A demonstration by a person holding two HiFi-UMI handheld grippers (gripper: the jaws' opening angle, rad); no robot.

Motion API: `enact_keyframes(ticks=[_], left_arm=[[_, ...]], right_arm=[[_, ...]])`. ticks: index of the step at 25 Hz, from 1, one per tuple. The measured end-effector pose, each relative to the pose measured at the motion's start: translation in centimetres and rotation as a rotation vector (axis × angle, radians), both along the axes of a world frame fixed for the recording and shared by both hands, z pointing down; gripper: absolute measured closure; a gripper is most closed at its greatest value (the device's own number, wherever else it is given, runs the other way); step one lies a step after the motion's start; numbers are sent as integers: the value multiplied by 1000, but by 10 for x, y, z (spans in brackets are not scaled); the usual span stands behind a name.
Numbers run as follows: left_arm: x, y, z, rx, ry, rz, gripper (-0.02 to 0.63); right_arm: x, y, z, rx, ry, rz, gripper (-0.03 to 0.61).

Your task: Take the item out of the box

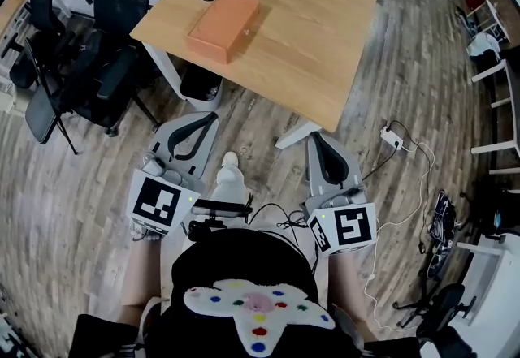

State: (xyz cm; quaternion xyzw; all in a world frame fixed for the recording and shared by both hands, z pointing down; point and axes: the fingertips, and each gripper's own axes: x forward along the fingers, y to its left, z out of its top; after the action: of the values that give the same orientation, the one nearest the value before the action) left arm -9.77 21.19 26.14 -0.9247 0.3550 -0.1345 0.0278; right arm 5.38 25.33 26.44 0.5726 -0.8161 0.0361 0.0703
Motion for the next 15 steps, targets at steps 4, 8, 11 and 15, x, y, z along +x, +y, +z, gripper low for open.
enact_keyframes(ticks=[4,8,11,15], left_arm=[[2,-35,-1,-9,5,4,614],[3,-70,-1,-4,3,12,614],[0,-98,0,-6,-13,11,614],[1,-136,-1,-9,-17,24,614]], right_arm=[[3,-33,1,-11,-5,17,569],[3,-67,0,-18,40,19,569],[1,-94,-4,-18,56,19,569],[0,-134,-6,-21,62,22,569]])
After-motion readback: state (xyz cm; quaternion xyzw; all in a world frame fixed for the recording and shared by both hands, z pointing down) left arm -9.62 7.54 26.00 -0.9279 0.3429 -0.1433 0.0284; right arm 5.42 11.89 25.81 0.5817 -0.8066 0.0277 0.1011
